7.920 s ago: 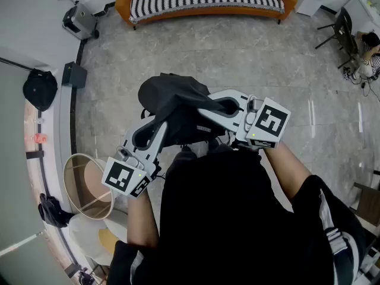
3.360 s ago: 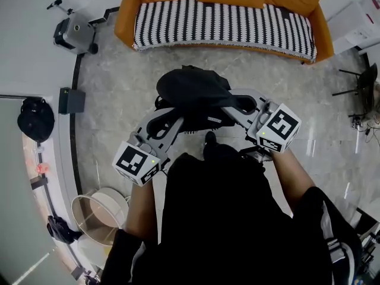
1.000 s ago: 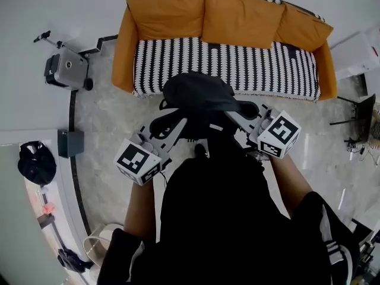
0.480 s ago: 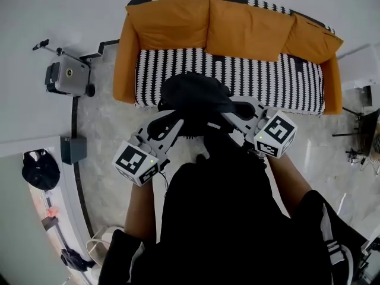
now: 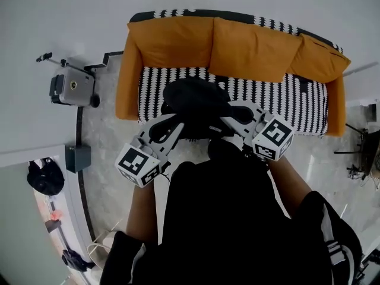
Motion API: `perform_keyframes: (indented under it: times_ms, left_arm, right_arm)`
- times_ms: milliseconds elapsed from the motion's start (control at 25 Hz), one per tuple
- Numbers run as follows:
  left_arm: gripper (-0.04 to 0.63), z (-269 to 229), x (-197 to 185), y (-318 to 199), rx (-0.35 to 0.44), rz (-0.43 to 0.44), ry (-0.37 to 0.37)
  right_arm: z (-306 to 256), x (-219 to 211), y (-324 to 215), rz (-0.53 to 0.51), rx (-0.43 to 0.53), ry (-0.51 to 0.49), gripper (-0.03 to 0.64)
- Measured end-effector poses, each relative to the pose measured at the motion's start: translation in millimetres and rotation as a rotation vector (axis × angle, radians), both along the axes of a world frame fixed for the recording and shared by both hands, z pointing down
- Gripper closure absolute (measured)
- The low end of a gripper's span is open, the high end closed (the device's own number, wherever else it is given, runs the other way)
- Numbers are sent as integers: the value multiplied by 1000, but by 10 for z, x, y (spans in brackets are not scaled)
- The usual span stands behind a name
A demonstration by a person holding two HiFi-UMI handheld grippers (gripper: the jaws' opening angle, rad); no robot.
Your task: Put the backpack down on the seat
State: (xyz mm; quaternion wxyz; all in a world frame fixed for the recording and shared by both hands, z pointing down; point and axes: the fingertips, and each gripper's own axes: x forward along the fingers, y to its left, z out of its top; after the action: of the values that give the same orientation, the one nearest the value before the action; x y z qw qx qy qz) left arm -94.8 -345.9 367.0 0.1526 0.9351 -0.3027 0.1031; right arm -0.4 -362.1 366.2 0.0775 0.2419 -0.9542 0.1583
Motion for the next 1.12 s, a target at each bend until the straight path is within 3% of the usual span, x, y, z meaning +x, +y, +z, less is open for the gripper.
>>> perform_keyframes:
  times_ms: [480, 1120]
  left_arm:
    - [532, 166, -29, -742, -70, -10, 16]
    - [532, 1030, -300, -1815, -204, 203, -89]
  right_arm:
    - [205, -18, -706, 63, -44, -32, 584]
    - [1007, -285, -1581, 248, -241, -22, 584]
